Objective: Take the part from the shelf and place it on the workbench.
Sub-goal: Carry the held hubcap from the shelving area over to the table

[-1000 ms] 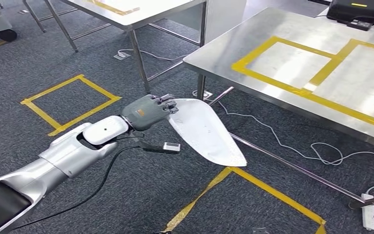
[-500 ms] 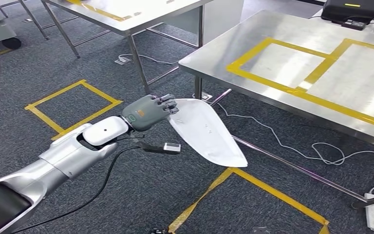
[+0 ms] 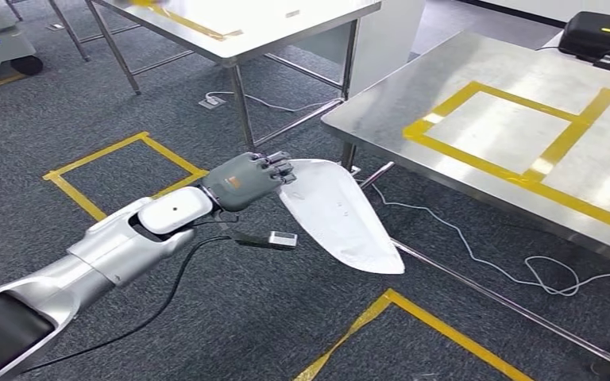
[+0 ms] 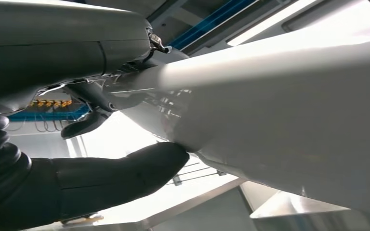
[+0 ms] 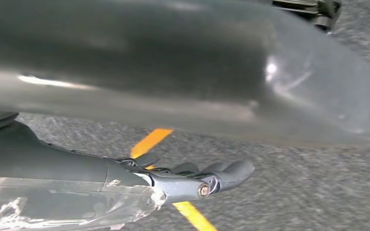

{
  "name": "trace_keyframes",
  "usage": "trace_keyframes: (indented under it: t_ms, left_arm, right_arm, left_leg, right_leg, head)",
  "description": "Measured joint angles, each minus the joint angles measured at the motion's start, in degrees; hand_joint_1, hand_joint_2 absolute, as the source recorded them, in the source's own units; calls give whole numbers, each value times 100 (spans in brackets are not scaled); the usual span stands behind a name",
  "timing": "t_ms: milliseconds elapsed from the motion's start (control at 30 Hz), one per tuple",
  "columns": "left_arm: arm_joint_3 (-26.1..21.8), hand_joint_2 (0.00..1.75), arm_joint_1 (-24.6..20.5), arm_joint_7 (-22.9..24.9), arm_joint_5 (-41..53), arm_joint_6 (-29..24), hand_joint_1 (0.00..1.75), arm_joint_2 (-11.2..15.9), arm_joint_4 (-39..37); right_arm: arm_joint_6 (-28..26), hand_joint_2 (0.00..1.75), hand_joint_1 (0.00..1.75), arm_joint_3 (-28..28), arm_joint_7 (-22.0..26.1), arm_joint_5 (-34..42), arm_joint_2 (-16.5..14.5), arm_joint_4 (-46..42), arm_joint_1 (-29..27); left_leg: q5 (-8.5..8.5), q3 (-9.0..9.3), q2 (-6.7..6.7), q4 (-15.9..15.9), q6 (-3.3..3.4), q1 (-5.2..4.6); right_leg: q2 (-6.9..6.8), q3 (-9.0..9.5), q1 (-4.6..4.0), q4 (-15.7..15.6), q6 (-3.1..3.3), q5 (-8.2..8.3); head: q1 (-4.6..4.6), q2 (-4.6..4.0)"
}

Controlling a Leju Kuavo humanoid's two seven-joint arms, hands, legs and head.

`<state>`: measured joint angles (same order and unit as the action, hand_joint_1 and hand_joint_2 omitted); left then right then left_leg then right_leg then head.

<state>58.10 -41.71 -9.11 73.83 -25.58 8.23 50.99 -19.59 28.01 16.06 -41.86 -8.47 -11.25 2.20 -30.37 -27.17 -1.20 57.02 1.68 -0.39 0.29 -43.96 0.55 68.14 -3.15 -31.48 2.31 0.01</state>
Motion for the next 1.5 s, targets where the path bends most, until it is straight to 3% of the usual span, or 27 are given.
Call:
trace_keyframes:
  t_ms: [67, 100, 133, 200, 233, 300, 333, 367, 433, 467, 500, 567, 600, 633, 733, 800, 867, 933, 967, 1067, 1133, 1200, 1300, 1400, 1500]
  left_arm:
    - [10, 175, 7, 0, -2, 2, 169, -14, -11]
    - [17, 175, 12, 0, -1, 3, 169, -26, -16]
    - [23, 175, 15, 1, -1, 3, 169, -37, -21]
    - [21, 175, 0, 2, -1, -1, 169, -55, -21]
    - [18, 175, -11, 3, -2, -5, 169, -59, -21]
    - [19, 175, -20, 4, -2, -10, 169, -63, -22]
    - [25, 175, -17, 4, -2, -12, 169, -63, -24]
    - [32, 175, -8, 4, -2, -11, 169, -63, -26]
    - [40, 175, 9, 4, -2, -10, 169, -57, -33]
    - [41, 175, 14, 4, -2, -10, 169, -51, -37]
    - [42, 175, 15, 4, -2, -10, 169, -40, -42]
    - [46, 175, 11, 4, -1, -7, 169, -23, -53]
    - [49, 175, 7, 3, -1, -5, 169, -23, -57]
    - [48, 175, 2, 3, -1, -4, 169, -30, -59]
    - [36, 175, -25, 5, 1, -7, 169, -46, -60]
    - [37, 175, -32, 11, 5, -7, 169, -46, -62]
    - [47, 175, -20, 3, -9, -1, 169, -58, -64]
    - [53, 175, 9, -49, -60, 2, 169, -66, -65]
    - [55, 175, 21, -95, -96, -12, 169, -66, -64]
    - [64, 175, 40, -302, -241, -269, 169, -61, -44]
    - [73, 175, 57, -420, -303, -508, 169, -47, -7]
    - [90, 175, 70, -489, -291, -627, 169, -33, 28]
    - [130, 175, 52, -624, -247, -697, 169, -26, 62]
    - [237, 175, 2, -799, -228, -698, 169, -95, 103]
    - [411, 175, -43, -903, -177, -628, 169, -233, 153]
  right_arm:
    - [-8, 0, 0, 3, -14, -7, -5, 4, -20]
    - [-15, 0, 0, 4, -23, -10, -5, 6, -26]
    - [-24, 0, 0, 5, -32, -14, -5, 7, -25]
    - [-39, 0, 0, 11, -37, -25, -3, 2, 5]
    - [-43, 0, 0, 14, -37, -30, -2, -1, 23]
    - [-44, 0, 0, 16, -34, -35, -2, -3, 51]
    - [-44, 0, 0, 16, -33, -37, -3, -3, 57]
    - [-43, 0, 0, 16, -34, -38, -4, -2, 59]
    - [-43, 0, 0, 16, -37, -42, -5, -1, 48]
    - [-43, 0, 0, 17, -39, -44, -5, -1, 42]
    - [-43, 0, 0, 17, -39, -45, -6, -1, 40]
    - [-43, 0, 0, 17, -39, -46, -6, -1, 46]
    - [-43, 0, 0, 17, -39, -45, -6, -1, 53]
    - [-44, 0, 0, 17, -39, -45, -5, -2, 58]
    - [-44, 0, 0, 18, -37, -46, -5, -3, 62]
    - [-43, 0, 0, 17, -42, -45, -5, -2, 60]
    - [-42, 0, 0, 17, -47, -45, -5, -1, 64]
    - [-39, 0, 0, 18, -50, -49, -5, -1, 52]
    - [-37, 0, 0, 19, -49, -56, -5, -1, 45]
    - [-27, 0, 0, 18, -49, -90, -5, 1, 37]
    - [-13, 0, 0, 17, -58, -114, -6, 4, 43]
    - [0, 0, 0, 18, -70, -148, -7, 6, 51]
    - [29, 0, 0, 16, -81, -218, -15, 6, 81]
    - [63, 0, 0, 3, -116, -304, -30, 6, 113]
    - [87, 0, 0, -18, -160, -385, -39, 6, 154]
  left_leg:
    - [-207, 217, -18, -8, -28, -16]
    - [-294, 300, -32, -40, -57, -6]
    - [-335, 370, -45, -58, -94, 10]
    - [-234, 376, -49, 75, -171, 48]
    - [-90, 248, -29, 343, -205, 50]
    - [55, -253, 13, 1088, -260, 54]
    - [-49, -536, 27, 1405, -281, 59]
    - [-285, -783, 30, 1594, -299, 67]
    - [-740, -1110, 36, 1613, -330, 83]
    - [-777, -1183, 41, 1461, -352, 93]
    - [-582, -1202, 50, 1202, -380, 109]
    - [185, -1159, 114, 524, -430, 159]
    - [491, -1130, 153, 261, -434, 173]
    - [635, -1112, 173, 91, -415, 186]
    - [759, -992, 150, -14, -293, 198]
    - [879, -899, 144, -9, -209, 186]
    - [829, -862, 125, -3, -160, 156]
    - [757, -820, 106, -2, -140, 119]
    - [717, -785, 96, -1, -135, 101]
    - [598, -631, 78, -11, -159, 71]
    - [558, -571, 74, -29, -203, 71]
    - [563, -544, 72, -43, -238, 74]
    - [598, -525, 74, -84, -137, 74]
    - [599, -490, 75, -162, -96, 73]
    - [589, -467, 77, -215, -121, 74]
  right_leg:
    - [15, 57, -35, -615, 77, 833]
    - [26, 104, -66, -795, 108, 1162]
    - [31, 157, -97, -882, 134, 1326]
    - [38, 307, -123, -931, 196, 1231]
    - [37, 392, -112, -974, 235, 1183]
    - [38, 577, -72, -1042, 287, 1063]
    - [36, 670, -58, -1059, 299, 986]
    - [37, 771, -42, -1068, 292, 900]
    - [49, 1005, -4, -1071, 261, 712]
    - [60, 1135, 18, -1072, 240, 615]
    - [70, 1259, 40, -1072, 213, 519]
    - [89, 1433, 57, -1064, 143, 328]
    - [93, 1494, 52, -1077, 98, 212]
    - [91, 1572, 45, -1077, 49, 141]
    - [38, 1830, 49, -1135, -67, 48]
    - [-1, 1674, 56, -779, -99, -128]
    - [-7, 1184, 45, -21, -99, -430]
    - [-6, 777, 30, 367, -71, -612]
    - [-6, 707, 22, 272, -46, -525]
    - [-6, 864, -27, -682, 53, 327]
    - [-12, 950, -74, -980, 114, 614]
    - [-8, 979, -95, -1033, 129, 673]
    - [35, 992, -75, -1084, 46, 758]
    - [58, 991, -78, -1089, 81, 733]
    - [56, 990, -89, -1089, 130, 718]
  head:
    - [1, -1]
    - [4, 0]
    - [5, 0]
    - [2, 1]
    - [3, 0]
    - [22, -1]
    - [32, -1]
    - [39, -1]
    - [44, -1]
    - [45, -1]
    - [47, -1]
    - [75, 0]
    - [82, 0]
    - [85, 0]
    - [47, 1]
    - [9, 0]
    - [-19, -1]
    - [-21, -1]
    - [-20, -1]
    - [-15, -1]
    - [-9, -1]
    - [-4, -1]
    - [7, -1]
    - [7, -1]
    - [5, -1]
